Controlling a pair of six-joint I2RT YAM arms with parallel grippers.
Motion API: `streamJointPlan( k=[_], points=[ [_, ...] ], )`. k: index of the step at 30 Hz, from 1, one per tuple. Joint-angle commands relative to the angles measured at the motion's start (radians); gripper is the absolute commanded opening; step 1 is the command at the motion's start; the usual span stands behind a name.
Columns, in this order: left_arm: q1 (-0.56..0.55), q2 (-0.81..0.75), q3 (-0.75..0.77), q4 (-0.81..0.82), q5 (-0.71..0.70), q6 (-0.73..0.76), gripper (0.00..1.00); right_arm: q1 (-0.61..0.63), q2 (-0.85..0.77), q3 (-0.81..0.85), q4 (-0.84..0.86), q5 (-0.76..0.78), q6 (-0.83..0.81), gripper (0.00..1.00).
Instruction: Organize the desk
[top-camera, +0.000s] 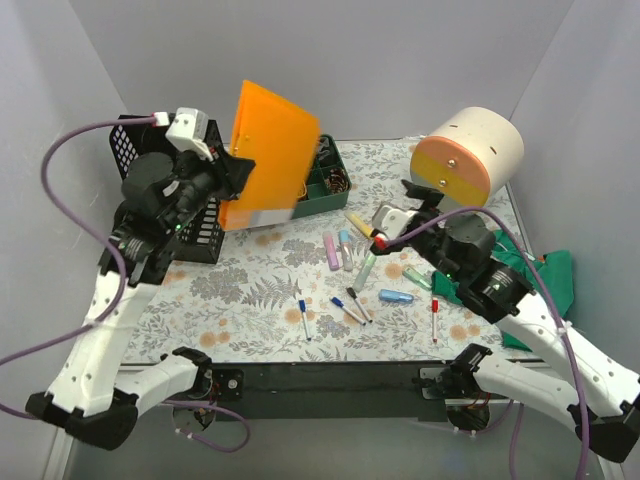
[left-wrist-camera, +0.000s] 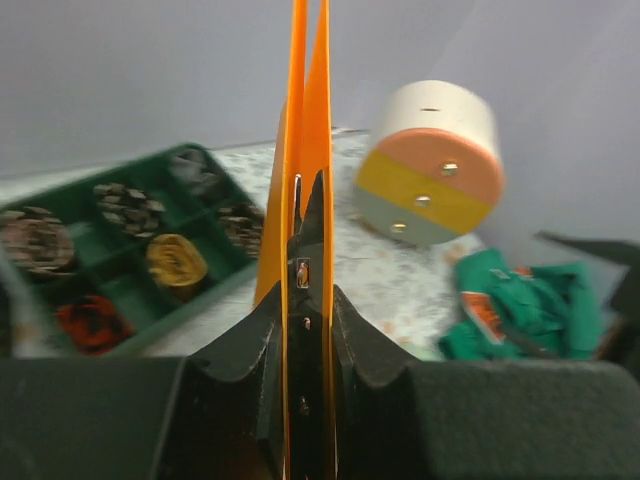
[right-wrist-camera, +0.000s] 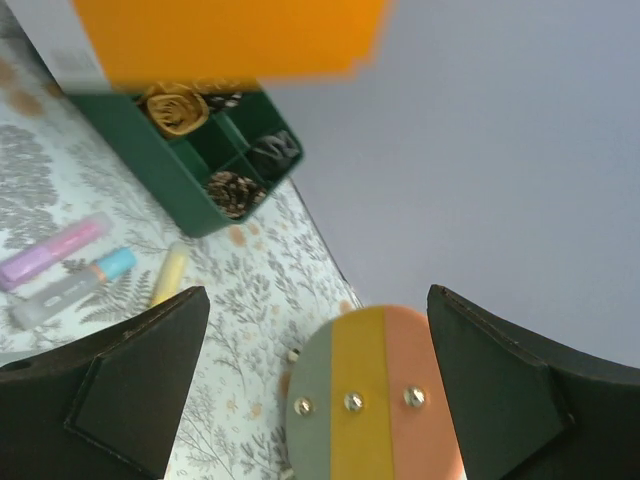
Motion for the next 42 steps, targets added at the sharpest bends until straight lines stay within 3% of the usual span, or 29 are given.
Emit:
streamJointPlan(
  k=[1, 4, 8, 11, 16, 26, 42],
  points=[
    [0.006, -0.100, 0.131, -0.208, -0.244, 0.357, 0.00, -0.111, -0.027, -0.005, -0.010, -0.056, 0.105, 0.98],
    [0.005, -0.112, 0.192, -0.249, -0.328, 0.430, 0.00, -0.199, 0.015, -0.051, 0.020, -0.106, 0.182, 0.99],
    [-0.006, -0.091, 0.281, -0.328, -0.389, 0.480, 0.00, -0.363, 0.092, -0.098, 0.040, -0.380, 0.323, 0.98],
    [-0.008, -0.097, 0.324, -0.363, -0.431, 0.471, 0.00, -0.366, 0.105, -0.115, 0.042, -0.356, 0.321, 0.99],
    [-0.008, -0.138, 0.343, -0.427, -0.486, 0.466, 0.00, -0.371, 0.075, -0.183, 0.042, -0.444, 0.337, 0.98],
    [-0.008, -0.140, 0.277, -0.490, -0.557, 0.434, 0.00, -0.392, 0.031, -0.198, 0.040, -0.488, 0.337, 0.98],
    [-0.008, -0.155, 0.004, -0.239, -0.588, 0.452, 0.00, -0.405, 0.017, -0.203, 0.033, -0.519, 0.334, 0.97]
  ],
)
